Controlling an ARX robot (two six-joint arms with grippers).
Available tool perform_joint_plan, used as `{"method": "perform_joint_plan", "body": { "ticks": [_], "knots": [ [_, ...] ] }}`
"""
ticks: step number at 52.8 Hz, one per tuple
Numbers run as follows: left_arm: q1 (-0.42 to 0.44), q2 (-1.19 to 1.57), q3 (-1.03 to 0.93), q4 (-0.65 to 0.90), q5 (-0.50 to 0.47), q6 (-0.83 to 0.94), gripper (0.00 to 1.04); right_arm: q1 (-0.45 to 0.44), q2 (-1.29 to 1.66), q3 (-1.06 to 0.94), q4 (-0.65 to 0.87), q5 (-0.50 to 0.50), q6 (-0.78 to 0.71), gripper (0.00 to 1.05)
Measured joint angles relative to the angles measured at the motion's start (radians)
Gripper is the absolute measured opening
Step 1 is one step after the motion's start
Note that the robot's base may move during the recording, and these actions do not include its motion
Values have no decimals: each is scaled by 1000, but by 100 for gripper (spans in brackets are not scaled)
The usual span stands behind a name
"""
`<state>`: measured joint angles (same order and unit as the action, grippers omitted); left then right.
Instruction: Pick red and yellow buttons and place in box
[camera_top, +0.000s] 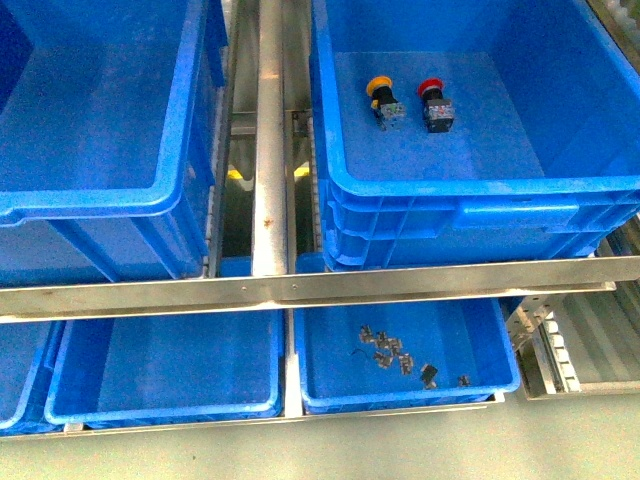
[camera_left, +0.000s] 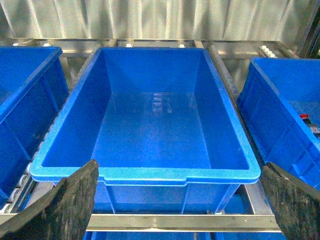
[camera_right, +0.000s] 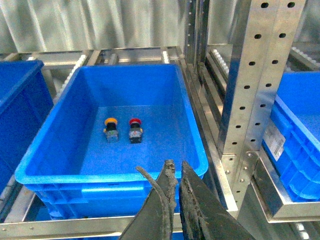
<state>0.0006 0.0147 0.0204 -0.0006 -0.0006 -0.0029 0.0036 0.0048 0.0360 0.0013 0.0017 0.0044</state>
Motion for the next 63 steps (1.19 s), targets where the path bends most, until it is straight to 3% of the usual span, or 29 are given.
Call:
{"method": "perform_joint_plan", "body": {
  "ticks": [5, 12, 16, 21, 63],
  "knots": [
    [0, 0, 0, 0, 0, 0, 97, 0, 0, 0, 0, 0, 0, 39],
    [0, 0, 0, 0, 0, 0, 97, 0, 0, 0, 0, 0, 0, 62],
    [0, 0, 0, 0, 0, 0, 97, 0, 0, 0, 0, 0, 0, 83],
    [0, 0, 0, 0, 0, 0, 97, 0, 0, 0, 0, 0, 0, 99],
    [0, 0, 0, 0, 0, 0, 97, 0, 0, 0, 0, 0, 0, 99]
  ]
}}
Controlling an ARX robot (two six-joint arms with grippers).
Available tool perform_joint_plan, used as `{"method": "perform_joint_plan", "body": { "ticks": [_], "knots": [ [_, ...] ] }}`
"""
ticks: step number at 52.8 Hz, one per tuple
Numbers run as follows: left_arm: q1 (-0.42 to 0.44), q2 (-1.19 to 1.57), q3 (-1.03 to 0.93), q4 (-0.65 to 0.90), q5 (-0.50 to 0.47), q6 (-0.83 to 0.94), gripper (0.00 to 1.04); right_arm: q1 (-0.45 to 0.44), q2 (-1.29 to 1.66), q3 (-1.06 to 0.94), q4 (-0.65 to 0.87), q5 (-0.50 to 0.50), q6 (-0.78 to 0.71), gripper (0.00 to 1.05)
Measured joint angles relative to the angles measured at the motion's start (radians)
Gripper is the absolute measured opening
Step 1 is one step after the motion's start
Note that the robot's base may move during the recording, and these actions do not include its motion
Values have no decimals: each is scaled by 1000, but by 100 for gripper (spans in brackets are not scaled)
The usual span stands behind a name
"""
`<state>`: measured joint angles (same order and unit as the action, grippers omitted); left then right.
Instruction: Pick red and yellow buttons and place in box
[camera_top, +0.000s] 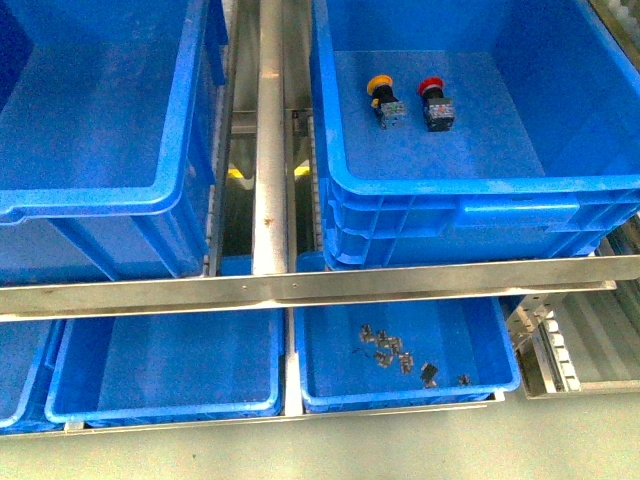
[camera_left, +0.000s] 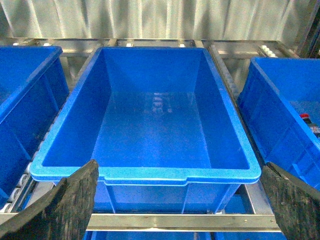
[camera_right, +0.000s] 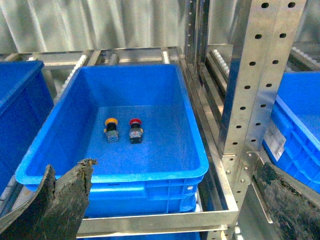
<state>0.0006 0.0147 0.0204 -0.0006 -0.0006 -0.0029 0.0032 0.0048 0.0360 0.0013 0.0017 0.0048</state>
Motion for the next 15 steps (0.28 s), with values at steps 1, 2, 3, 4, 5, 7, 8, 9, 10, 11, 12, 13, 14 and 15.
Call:
{"method": "perform_joint_plan", "body": {
  "ticks": [1, 2, 3, 4, 5, 7, 8, 9, 10, 11, 12, 13, 14, 15],
  "knots": [
    [0, 0, 0, 0, 0, 0, 97, 0, 0, 0, 0, 0, 0, 99],
    [0, 0, 0, 0, 0, 0, 97, 0, 0, 0, 0, 0, 0, 99],
    [0, 0, 0, 0, 0, 0, 97, 0, 0, 0, 0, 0, 0, 99],
    [0, 0, 0, 0, 0, 0, 97, 0, 0, 0, 0, 0, 0, 99],
    [0, 0, 0, 0, 0, 0, 97, 0, 0, 0, 0, 0, 0, 99],
    [0, 0, 0, 0, 0, 0, 97, 0, 0, 0, 0, 0, 0, 99],
    [0, 0, 0, 0, 0, 0, 97, 0, 0, 0, 0, 0, 0, 99],
    [0, 0, 0, 0, 0, 0, 97, 0, 0, 0, 0, 0, 0, 99],
    [0, 0, 0, 0, 0, 0, 97, 0, 0, 0, 0, 0, 0, 99],
    [0, 0, 0, 0, 0, 0, 97, 0, 0, 0, 0, 0, 0, 99],
    [0, 0, 0, 0, 0, 0, 97, 0, 0, 0, 0, 0, 0, 99],
    [0, 0, 0, 0, 0, 0, 97, 0, 0, 0, 0, 0, 0, 99],
    [0, 0, 0, 0, 0, 0, 97, 0, 0, 0, 0, 0, 0, 99],
    [0, 0, 0, 0, 0, 0, 97, 0, 0, 0, 0, 0, 0, 99]
  ]
}}
